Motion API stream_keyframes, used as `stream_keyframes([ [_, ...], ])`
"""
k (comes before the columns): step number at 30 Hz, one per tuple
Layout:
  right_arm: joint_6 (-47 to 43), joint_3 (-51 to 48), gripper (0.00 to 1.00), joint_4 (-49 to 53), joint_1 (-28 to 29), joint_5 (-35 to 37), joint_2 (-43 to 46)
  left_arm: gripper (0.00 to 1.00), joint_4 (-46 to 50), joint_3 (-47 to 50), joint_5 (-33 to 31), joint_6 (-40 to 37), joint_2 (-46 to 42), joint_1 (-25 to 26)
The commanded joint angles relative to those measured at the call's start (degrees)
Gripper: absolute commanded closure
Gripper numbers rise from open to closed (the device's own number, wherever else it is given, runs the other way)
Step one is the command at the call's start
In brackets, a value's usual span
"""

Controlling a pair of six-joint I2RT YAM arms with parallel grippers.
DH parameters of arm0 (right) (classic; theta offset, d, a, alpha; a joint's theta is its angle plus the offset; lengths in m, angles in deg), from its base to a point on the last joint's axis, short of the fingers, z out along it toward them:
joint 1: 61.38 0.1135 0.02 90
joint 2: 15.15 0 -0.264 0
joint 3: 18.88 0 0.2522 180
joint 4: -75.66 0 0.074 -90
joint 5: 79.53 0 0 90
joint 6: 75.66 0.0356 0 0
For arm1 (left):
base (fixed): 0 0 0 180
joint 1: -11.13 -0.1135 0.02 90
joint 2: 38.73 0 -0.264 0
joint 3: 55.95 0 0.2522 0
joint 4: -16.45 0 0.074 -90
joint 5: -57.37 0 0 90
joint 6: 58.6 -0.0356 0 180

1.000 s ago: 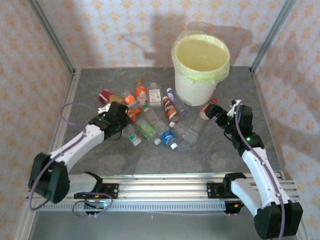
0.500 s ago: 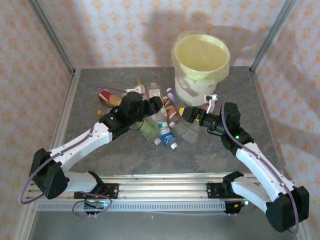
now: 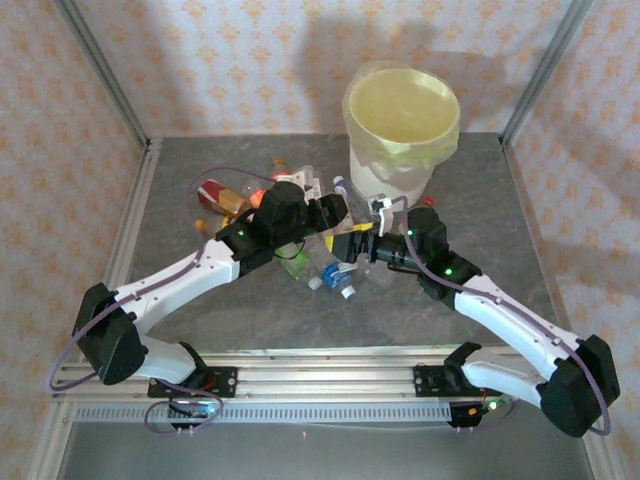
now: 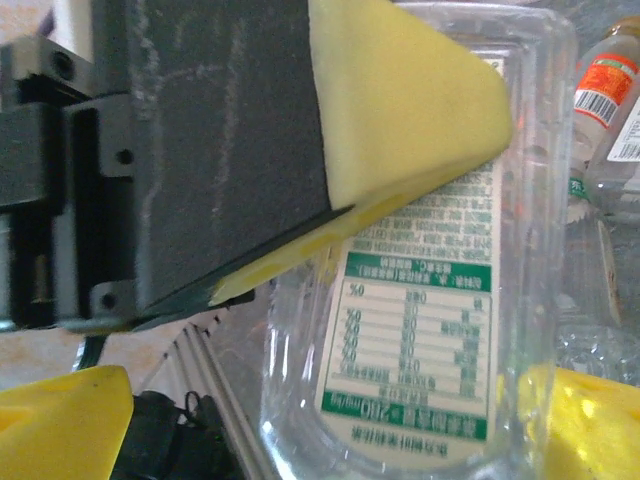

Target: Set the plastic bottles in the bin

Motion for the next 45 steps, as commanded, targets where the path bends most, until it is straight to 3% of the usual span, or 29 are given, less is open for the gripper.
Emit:
stream_keyframes([
  [1, -3.17, 2.01, 0.09, -2.98, 1.66, 5.85, -1.01, 0.49, -2.49, -2.24, 0.45, -1.31, 0.18, 1.19],
  [10, -2.15, 1.96, 0.39, -5.42, 2.16, 8.33, -2.42, 0.49, -1.15, -2.07, 0.65, -1.4, 0.03, 1.35],
  [14, -2.77, 2.08, 0.47, -3.37, 2.16, 10.23, -1.7, 0.48, -0.17, -1.81, -0.4, -1.55, -0.33, 1.33],
  [18, -3.16, 0.32, 0.57, -2.97, 2.16, 12.59, 0.26, 0.37, 2.73, -1.87, -3.86, -1.68, -1.3, 1.37],
  [23, -5.46, 1.19, 0.6, 3.22, 2.04, 17.89, 2.23, 0.09, 10.22, -4.32, -11.19, -4.33, -3.34, 1.14],
  [26, -6.81, 2.4, 0.63, 6.29, 1.42, 20.32, 2.72, 0.0, 14.22, -5.78, -14.95, -5.5, -4.73, 0.51],
  [34, -9.52, 10.16, 0.65, 13.32, -4.23, 22.74, 1.67, 0.0, 24.64, -2.32, -32.73, 0.88, -13.45, -3.82],
  [39, -11.74, 20.48, 0.65, 17.71, -8.49, 21.72, -2.72, 0.0, 29.78, 4.21, -36.93, 7.47, -17.74, -8.38],
  [45, -8.78, 37.03, 0.66, 23.13, -16.55, 17.63, -12.69, 0.0, 32.5, 10.1, -42.07, 10.29, -21.69, -9.34],
])
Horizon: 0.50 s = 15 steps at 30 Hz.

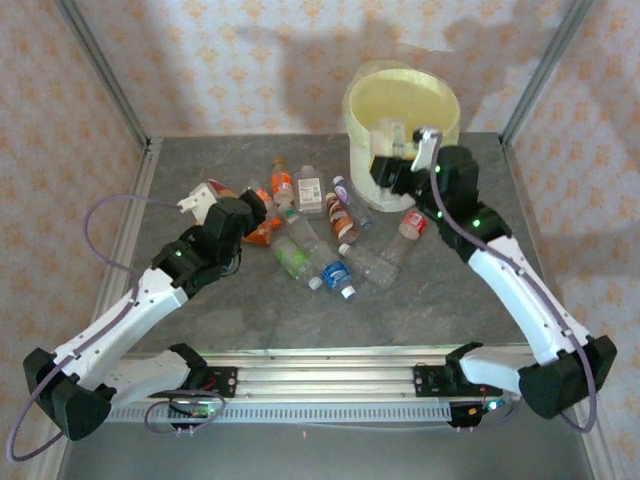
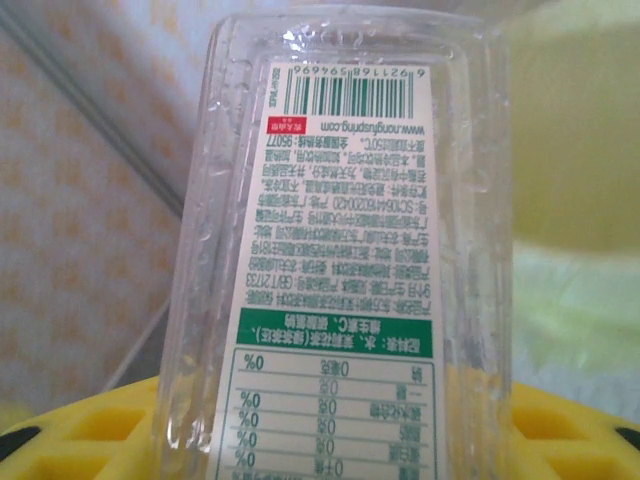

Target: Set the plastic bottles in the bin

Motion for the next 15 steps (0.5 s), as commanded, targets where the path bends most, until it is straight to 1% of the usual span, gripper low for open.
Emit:
stream_keyframes([
  [1, 1.23, 8.89, 0.66, 3.94, -4.38, -2.19, -5.43, 0.0, 4.82, 2.11, -6.82, 3.21, -2.25, -0.49],
  [4, 0.59, 17.7, 0.66, 7.33, -8.37, -2.18, -12.12, 0.0, 5.48, 3.3, -7.39, 3.97, -3.6, -0.59],
  [8, 0.51, 26.45, 0.65, 10.67, -11.49, -3.43, -19.83, 0.0, 6.2, 4.51, -8.09, 4.18, -5.23, -0.71],
  [11, 0.16, 33.45, 0.64, 13.98, -12.9, -5.02, -26.34, 0.0, 5.84, 6.11, -8.46, 4.55, -6.54, -0.72],
  [15, -2.09, 41.57, 0.62, 15.04, -13.36, -8.32, -34.21, 0.0, 5.49, 7.51, -8.21, 4.57, -7.81, -0.8],
])
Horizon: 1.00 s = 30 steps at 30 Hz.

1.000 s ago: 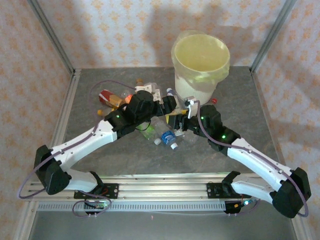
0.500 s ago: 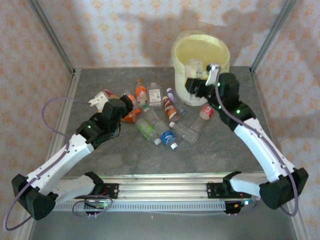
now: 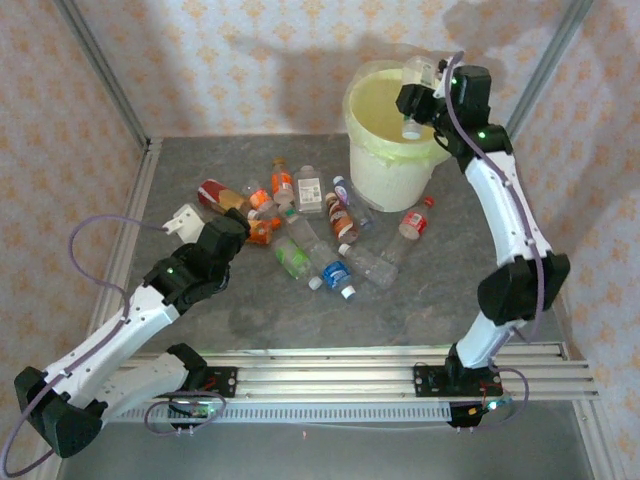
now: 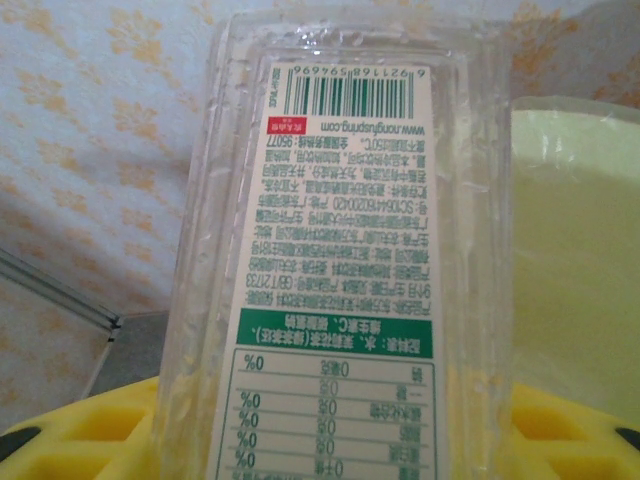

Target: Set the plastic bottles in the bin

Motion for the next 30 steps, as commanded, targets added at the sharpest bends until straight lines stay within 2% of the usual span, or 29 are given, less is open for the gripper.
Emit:
stream_keyframes([
  [1, -2.95, 8.02, 0.62, 3.79, -0.25, -4.83, -5.59, 0.0, 1.52, 1.44, -3.06, 1.17, -1.28, -0.79],
  [7, -6.27, 21.38, 0.61, 12.36, -0.25, -9.01, -15.7, 0.0, 1.11, 3.53, -2.01, 1.91, -2.47, -0.91],
  [15, -3.56, 26.81, 0.59, 13.07, 0.08, -12.06, -22.78, 0.0, 0.0, 4.92, -1.03, 2.17, -2.61, -1.08],
  [19, -3.09, 27.38, 0.56, 12.94, 1.14, -12.24, -25.04, 0.0, -0.42, 4.9, -1.16, 2.55, -2.09, -1.13],
  [26, 0.34, 29.84, 0.4, 14.86, 2.38, -9.83, -27.28, 0.0, -0.75, 4.3, -0.73, 2.75, -0.26, -1.14],
  [30, 3.73, 29.81, 0.3, 15.21, 2.39, -11.98, -27.4, 0.0, -0.96, 4.18, -0.47, 2.7, 0.7, -1.21],
])
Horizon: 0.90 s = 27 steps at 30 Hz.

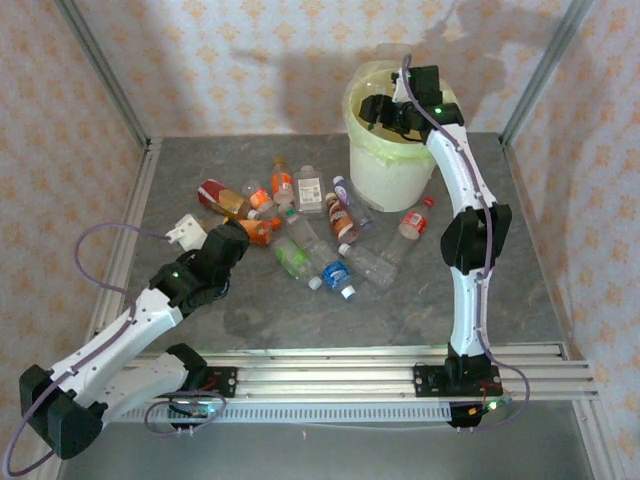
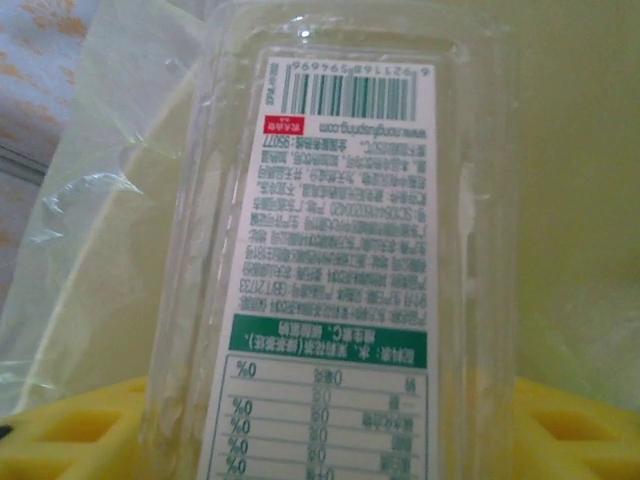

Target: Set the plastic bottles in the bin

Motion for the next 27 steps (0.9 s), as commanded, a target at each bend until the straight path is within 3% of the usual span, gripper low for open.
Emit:
stream_keyframes([
  [1, 3.76, 2.69, 0.29, 0.46, -0.08, -1.79, 0.06, 0.0, -0.83, -0.44, -0.81, 0.98, 0.71, -0.5],
  [10, 5.34, 2.84, 0.21, 0.33, -0.33, -3.05, 2.0, 0.0, -1.28, -0.8, 0.25, 0.74, 2.62, -0.56],
  [16, 4.4, 1.8, 0.18, 0.91, -0.4, 0.44, 5.61, 0.0, -1.97, -0.82, 1.54, 0.77, 4.04, -0.56],
  [22, 0.86, -1.59, 0.14, 2.0, -0.41, 4.13, 13.33, 0.0, -2.25, -0.93, 2.12, 0.89, 5.09, -0.71],
  [27, -2.16, -11.75, 0.12, -0.38, -0.42, 5.58, 23.8, 0.0, -2.47, -1.3, 2.74, 1.21, 6.39, -0.85],
])
